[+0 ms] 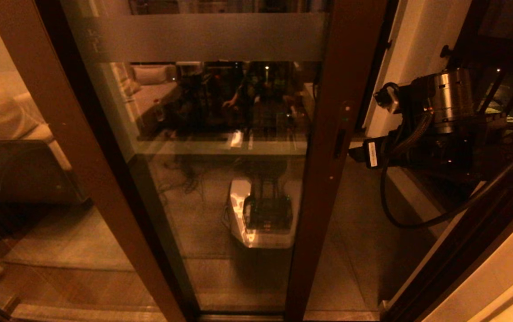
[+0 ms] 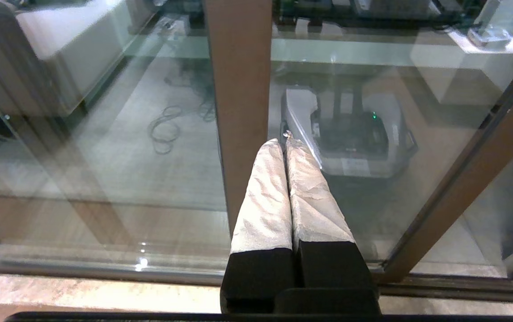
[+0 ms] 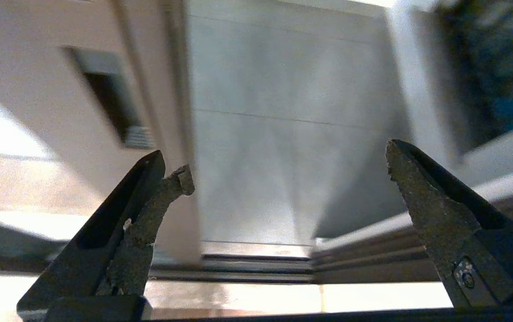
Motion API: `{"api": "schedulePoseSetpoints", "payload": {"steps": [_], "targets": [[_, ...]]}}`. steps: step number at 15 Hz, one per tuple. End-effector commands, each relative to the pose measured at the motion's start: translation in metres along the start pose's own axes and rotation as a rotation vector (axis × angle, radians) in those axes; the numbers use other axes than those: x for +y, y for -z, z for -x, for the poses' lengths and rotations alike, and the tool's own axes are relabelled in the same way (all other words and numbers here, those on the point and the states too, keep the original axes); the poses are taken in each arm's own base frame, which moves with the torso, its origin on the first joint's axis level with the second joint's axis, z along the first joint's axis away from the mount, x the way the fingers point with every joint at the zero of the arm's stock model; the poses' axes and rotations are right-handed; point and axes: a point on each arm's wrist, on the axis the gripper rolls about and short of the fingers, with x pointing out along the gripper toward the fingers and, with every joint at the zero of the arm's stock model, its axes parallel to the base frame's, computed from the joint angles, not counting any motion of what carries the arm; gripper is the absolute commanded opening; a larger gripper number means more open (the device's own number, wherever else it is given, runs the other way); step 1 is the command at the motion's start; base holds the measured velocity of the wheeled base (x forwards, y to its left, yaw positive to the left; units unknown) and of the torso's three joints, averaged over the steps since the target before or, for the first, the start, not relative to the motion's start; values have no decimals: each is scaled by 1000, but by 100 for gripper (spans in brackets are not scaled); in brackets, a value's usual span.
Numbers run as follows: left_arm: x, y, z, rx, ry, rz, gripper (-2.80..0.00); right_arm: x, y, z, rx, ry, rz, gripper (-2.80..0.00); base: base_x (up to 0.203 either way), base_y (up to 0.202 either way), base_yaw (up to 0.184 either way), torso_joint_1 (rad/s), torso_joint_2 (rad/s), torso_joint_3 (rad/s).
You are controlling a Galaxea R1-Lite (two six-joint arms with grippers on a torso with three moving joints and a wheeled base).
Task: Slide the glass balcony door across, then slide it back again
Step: Close the slid door
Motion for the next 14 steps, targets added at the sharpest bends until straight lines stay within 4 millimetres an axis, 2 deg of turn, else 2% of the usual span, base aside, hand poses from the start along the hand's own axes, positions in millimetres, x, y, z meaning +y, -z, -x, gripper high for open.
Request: {"api": "schedulePoseSetpoints", "payload": {"steps": [1, 5, 6, 8, 12, 13, 14], "targets": [[0, 0, 0, 1, -1, 0, -280, 0, -9, 12, -40, -51, -10, 0, 0, 0, 0, 0, 0, 0], [0, 0, 0, 0, -1, 0, -280, 3, -19, 12, -154, -64, -62, 0, 0, 0, 0, 0, 0, 0], [0, 0, 0, 1, -1, 0, -280, 4, -16, 11, -193, -63, -78, 0, 0, 0, 0, 0, 0, 0], [0, 0, 0, 1, -1, 0, -280, 7, 0, 14, -262, -75, -101, 0, 0, 0, 0, 0, 0, 0], [0, 0, 0, 2, -1, 0, -280, 21, 47, 33, -385, -93, -88, 0, 0, 0, 0, 0, 0, 0], [0, 0, 0, 2, -1, 0, -280, 22, 52, 32, -381, -76, -79, 0, 0, 0, 0, 0, 0, 0], [0, 0, 0, 2, -1, 0, -280, 21, 50, 30, -384, -60, -78, 0, 0, 0, 0, 0, 0, 0]]}}
